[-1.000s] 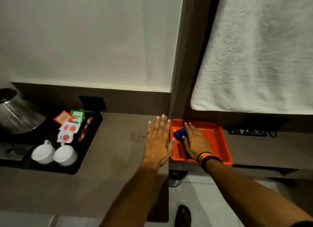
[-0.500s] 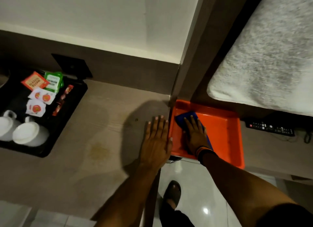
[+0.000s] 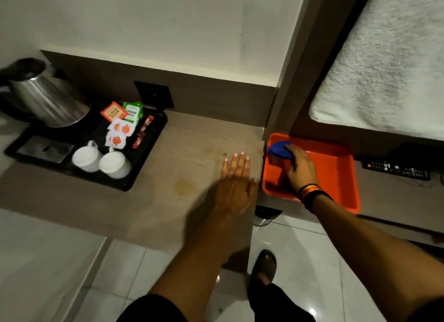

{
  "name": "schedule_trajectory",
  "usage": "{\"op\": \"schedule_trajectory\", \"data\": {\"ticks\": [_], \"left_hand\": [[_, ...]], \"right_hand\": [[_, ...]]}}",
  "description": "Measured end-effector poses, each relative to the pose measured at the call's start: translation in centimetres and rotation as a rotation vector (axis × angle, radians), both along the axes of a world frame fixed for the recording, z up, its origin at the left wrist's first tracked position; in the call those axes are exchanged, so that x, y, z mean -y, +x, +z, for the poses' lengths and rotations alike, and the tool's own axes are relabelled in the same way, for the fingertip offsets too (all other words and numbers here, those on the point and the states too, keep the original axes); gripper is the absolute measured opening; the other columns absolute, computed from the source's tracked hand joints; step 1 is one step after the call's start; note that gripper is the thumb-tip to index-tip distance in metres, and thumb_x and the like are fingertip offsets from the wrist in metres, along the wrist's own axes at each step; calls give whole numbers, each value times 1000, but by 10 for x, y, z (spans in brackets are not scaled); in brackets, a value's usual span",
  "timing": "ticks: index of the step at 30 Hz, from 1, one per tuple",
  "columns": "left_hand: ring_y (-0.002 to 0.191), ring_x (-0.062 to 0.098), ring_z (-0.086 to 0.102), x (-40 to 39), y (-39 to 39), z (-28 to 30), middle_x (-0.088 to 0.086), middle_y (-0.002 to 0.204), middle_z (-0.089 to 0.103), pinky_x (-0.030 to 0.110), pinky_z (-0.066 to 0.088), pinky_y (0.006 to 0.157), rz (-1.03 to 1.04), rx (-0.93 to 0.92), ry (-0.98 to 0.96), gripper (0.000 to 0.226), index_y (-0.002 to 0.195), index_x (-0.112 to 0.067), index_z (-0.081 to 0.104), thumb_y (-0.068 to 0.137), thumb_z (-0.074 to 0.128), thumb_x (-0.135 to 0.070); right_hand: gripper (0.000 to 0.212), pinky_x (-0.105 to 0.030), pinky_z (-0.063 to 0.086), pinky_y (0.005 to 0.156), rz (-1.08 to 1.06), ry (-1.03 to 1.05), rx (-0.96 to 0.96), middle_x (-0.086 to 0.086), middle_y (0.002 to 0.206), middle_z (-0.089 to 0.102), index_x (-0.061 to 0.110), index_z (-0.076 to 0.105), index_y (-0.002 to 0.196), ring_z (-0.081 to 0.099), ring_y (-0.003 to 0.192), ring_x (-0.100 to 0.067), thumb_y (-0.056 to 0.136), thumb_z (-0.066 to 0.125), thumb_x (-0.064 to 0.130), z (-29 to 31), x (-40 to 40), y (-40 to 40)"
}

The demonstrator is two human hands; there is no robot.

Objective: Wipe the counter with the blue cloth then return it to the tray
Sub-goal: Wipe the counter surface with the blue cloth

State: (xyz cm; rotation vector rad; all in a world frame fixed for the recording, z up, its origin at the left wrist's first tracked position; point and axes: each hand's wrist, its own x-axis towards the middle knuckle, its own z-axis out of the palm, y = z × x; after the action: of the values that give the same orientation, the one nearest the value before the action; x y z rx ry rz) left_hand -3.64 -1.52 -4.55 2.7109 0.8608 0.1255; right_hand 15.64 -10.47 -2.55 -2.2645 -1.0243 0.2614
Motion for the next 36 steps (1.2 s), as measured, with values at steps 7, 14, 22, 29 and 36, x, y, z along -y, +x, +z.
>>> {"op": "schedule_trajectory", "data": {"ticks": [7,14,22,29,36], "left_hand": [[160,25,-4,-21,-107,8,10,174,0,49,-10,128,174,-39,56,69,163,-16,3,105,19,-48],[161,29,0,-39,-230,-21,16,173,4,50,-4,132,290,-70,-22,66,163,-7,8,109,29,-38],[157,33,26,-36,-254,-51,18,169,27,54,24,128,433,55,2,66,160,-5,25,107,27,-44],[159,31,17,-36,-255,-44,18,171,21,52,19,130,388,49,-10,66,161,-3,22,107,40,-38],[160,30,15,-41,-256,-49,18,171,18,49,13,131,386,75,-47,70,162,-4,19,106,29,-44]], "right_hand": [[55,-44,30,123,-103,155,-152,-14,151,49,11,52,144,45,142,-31,93,47,-11,16,19,-148],[49,-45,7,129,120,-148,-117,-3,166,30,20,48,148,15,157,-24,101,54,31,-47,39,-242],[58,-47,3,128,258,-286,237,2,170,14,27,19,161,5,158,-20,107,31,42,-68,-15,-218],[56,-45,9,129,589,-180,235,10,167,23,31,26,158,11,157,-16,104,41,37,-65,-2,-248],[55,-41,6,130,375,-153,139,12,167,24,34,31,157,8,157,-7,105,45,24,-68,-29,-230]]}}
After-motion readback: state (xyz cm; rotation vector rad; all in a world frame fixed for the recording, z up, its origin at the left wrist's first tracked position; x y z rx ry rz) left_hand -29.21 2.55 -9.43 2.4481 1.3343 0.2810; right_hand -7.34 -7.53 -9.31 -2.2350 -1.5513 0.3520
